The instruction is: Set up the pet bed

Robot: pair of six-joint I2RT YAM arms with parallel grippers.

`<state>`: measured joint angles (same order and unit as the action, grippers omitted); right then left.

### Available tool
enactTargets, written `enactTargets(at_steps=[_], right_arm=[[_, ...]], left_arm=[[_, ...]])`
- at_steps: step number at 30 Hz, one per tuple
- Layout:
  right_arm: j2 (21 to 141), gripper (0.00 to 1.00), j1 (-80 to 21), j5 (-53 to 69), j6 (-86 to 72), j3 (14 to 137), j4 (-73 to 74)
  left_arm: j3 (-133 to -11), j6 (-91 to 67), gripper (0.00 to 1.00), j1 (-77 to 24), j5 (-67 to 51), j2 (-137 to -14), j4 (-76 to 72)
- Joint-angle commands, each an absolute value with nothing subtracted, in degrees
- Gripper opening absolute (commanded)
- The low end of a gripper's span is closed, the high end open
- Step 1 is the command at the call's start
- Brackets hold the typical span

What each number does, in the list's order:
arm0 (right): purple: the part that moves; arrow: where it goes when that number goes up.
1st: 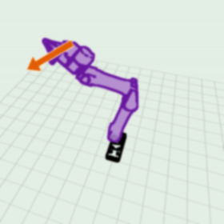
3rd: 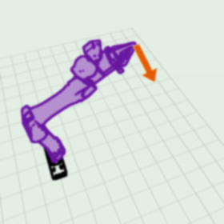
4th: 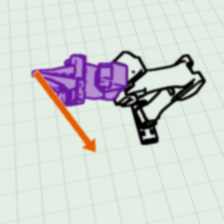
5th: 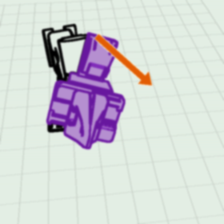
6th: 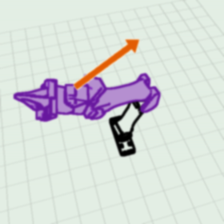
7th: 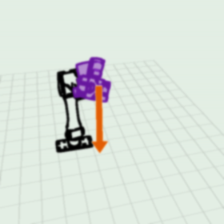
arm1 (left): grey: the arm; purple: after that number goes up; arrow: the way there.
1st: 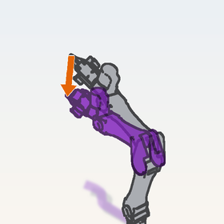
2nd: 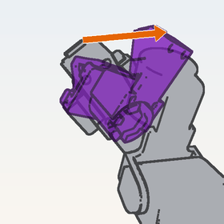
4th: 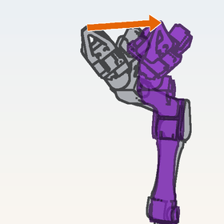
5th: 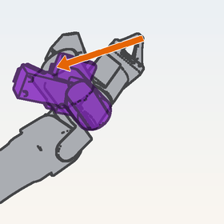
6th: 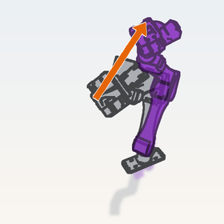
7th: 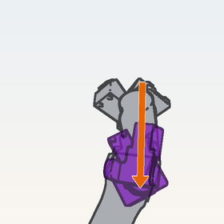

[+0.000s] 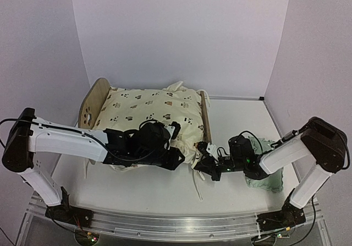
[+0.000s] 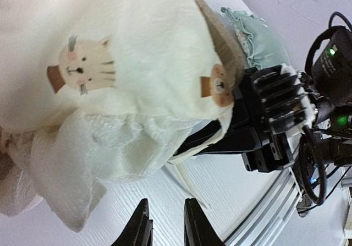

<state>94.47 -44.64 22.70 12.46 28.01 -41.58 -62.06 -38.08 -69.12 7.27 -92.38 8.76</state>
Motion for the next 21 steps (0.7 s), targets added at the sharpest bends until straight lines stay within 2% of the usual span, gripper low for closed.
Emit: enactTargets(at_steps=[1, 9, 21], right_arm=[[95.2, 0.00, -44.5, 22.9, 15.4, 30.7, -44.0], [96.2, 0.00, -44.5, 24.0, 17.0, 31.0, -44.0], [96.8, 0.00, -44.5, 25.9, 17.9, 31.0, -44.0]], left_arm=[[-59.9, -40.0, 0.16, -67.9, 7.8, -91.7, 7.8], [-58.3, -39.9, 0.05, -65.3, -3.9, -95.4, -1.8], [-57.8, -42.1, 0.02, -62.4, -12.8, -100.8, -10.5]])
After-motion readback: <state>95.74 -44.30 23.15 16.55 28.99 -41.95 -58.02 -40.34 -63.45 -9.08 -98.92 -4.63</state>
